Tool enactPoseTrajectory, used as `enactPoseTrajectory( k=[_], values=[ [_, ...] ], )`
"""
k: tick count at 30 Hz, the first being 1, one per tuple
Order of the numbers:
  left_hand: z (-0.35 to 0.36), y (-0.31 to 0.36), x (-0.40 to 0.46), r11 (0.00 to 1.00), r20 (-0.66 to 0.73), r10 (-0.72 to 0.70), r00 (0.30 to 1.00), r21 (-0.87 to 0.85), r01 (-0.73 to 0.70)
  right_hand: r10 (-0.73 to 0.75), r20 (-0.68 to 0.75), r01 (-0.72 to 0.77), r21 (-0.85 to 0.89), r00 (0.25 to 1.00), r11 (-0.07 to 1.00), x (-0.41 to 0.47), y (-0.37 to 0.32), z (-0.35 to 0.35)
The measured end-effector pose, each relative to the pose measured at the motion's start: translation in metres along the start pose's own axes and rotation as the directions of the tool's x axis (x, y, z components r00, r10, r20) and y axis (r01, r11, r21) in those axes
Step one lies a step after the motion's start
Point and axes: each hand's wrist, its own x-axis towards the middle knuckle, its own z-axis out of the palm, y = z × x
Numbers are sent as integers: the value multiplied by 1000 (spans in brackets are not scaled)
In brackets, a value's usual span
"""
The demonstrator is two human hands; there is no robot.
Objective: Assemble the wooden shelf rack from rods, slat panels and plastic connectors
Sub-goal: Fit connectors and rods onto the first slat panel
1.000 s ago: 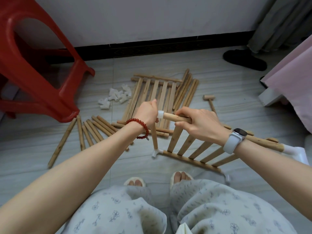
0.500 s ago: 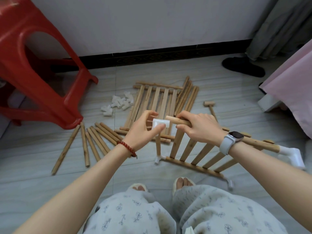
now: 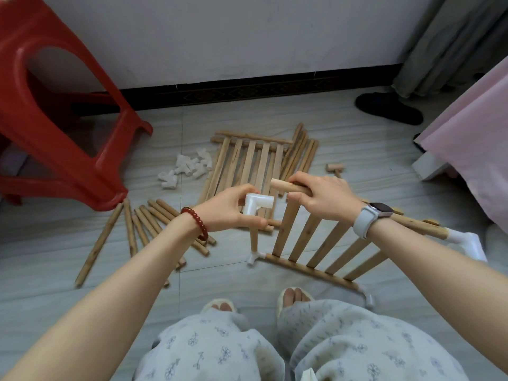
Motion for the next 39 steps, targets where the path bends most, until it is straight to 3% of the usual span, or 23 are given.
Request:
enactPoseTrajectory(
  k=[3, 5, 11, 17, 21, 24, 28, 31, 33, 35, 37, 39],
  values=[
    [-6, 3, -7, 999, 129, -9, 992, 41, 4, 3, 3, -3, 6, 1000, 1000, 2, 2, -1],
    [-9, 3, -11, 998, 130, -14, 991, 57, 7, 2, 0, -2, 3, 1000, 1000, 2, 3, -1],
    [15, 2, -7, 971, -188, 107, 976, 229, -62, -3, 2, 3, 1, 1000, 1000, -2, -2, 1],
    [33, -2, 8, 991, -418, 125, 900, 88, -97, 9, -5, -9, 10, 1000, 1000, -7, -2, 3],
    [43, 1, 10, 976, -558, -10, 830, -186, -114, 34, -20, -34, 17, 999, 999, -5, 0, 3],
    [41, 6, 15, 932, -475, -124, 871, -357, -62, 53, -26, -52, 26, 998, 998, -3, 0, 2],
    [28, 20, 20, 890, -212, -234, 949, -440, 120, 81, -21, -79, 70, 997, 994, -2, 1, 2],
    [24, 29, 24, 855, -143, -355, 924, -450, 258, 94, -18, -93, 83, 995, 992, -2, 0, 1],
    [27, 32, 24, 812, -155, -397, 905, -518, 268, 95, -7, -94, 80, 995, 992, -3, -1, 0],
    [32, 34, 24, 855, -238, -393, 888, -450, 258, 95, -3, -94, 91, 995, 991, -5, -3, 0],
    [39, 36, 25, 942, -365, -324, 873, -204, 265, 98, -8, -96, 116, 995, 989, -6, -5, 0],
    [42, 37, 27, 961, -447, -257, 857, -23, 276, 101, -13, -99, 129, 995, 987, -6, -6, 1]
  ],
)
